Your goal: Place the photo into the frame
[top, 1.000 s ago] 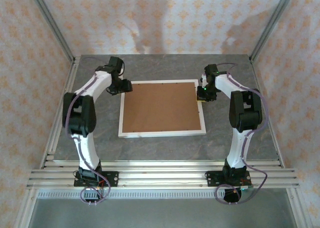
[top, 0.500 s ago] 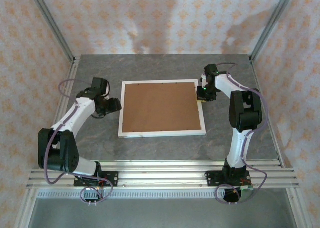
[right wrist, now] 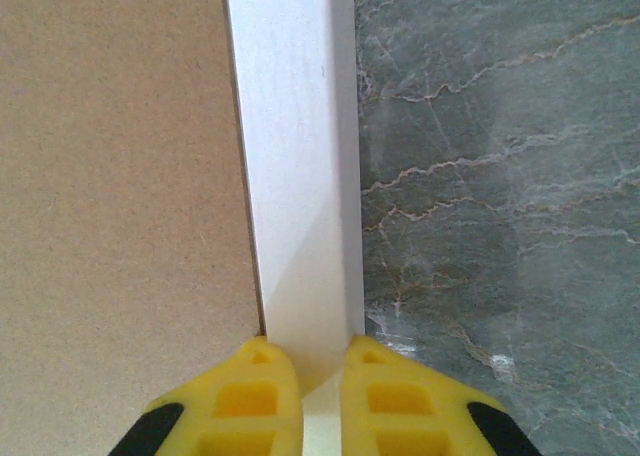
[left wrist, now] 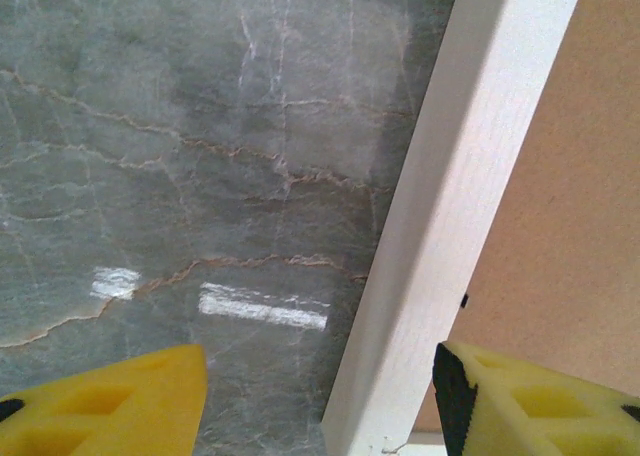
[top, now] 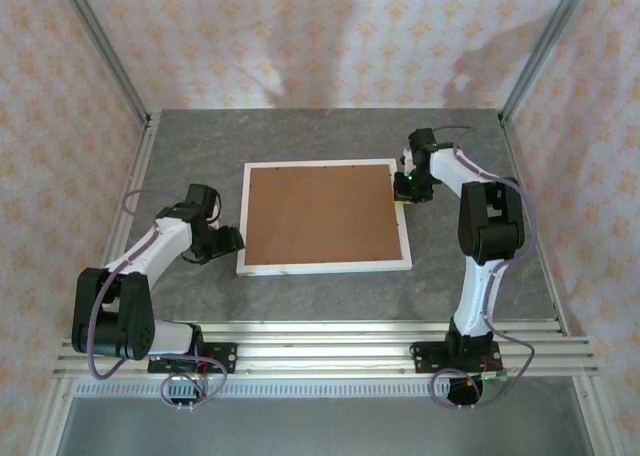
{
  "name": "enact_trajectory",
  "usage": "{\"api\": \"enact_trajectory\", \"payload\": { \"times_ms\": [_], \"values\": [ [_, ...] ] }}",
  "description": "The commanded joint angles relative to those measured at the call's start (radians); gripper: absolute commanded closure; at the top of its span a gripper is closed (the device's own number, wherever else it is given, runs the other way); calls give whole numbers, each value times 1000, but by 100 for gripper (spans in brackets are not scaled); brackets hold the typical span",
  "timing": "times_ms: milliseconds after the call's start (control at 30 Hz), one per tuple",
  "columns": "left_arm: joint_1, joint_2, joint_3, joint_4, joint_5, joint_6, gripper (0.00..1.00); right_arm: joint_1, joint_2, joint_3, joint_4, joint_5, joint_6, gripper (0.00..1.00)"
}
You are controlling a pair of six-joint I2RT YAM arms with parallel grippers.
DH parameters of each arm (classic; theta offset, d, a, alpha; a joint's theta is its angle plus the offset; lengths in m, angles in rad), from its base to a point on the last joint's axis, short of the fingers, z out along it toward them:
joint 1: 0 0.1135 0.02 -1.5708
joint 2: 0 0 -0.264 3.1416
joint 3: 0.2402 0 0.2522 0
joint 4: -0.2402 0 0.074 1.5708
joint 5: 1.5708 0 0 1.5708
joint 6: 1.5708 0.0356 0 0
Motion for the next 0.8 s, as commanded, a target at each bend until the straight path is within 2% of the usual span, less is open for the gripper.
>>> {"api": "enact_trajectory", "payload": {
  "times_ms": [0, 367, 767],
  "values": [
    [0, 17, -5, 33, 16, -13, 37, 9, 49, -21, -3, 76, 6, 89],
    [-31, 96, 3, 99, 21, -29, 38, 9, 51, -21, -7, 72, 5, 89],
    [-71, 155, -15, 96, 17, -45, 38, 9, 54, -19, -12, 85, 0, 89]
  ]
}}
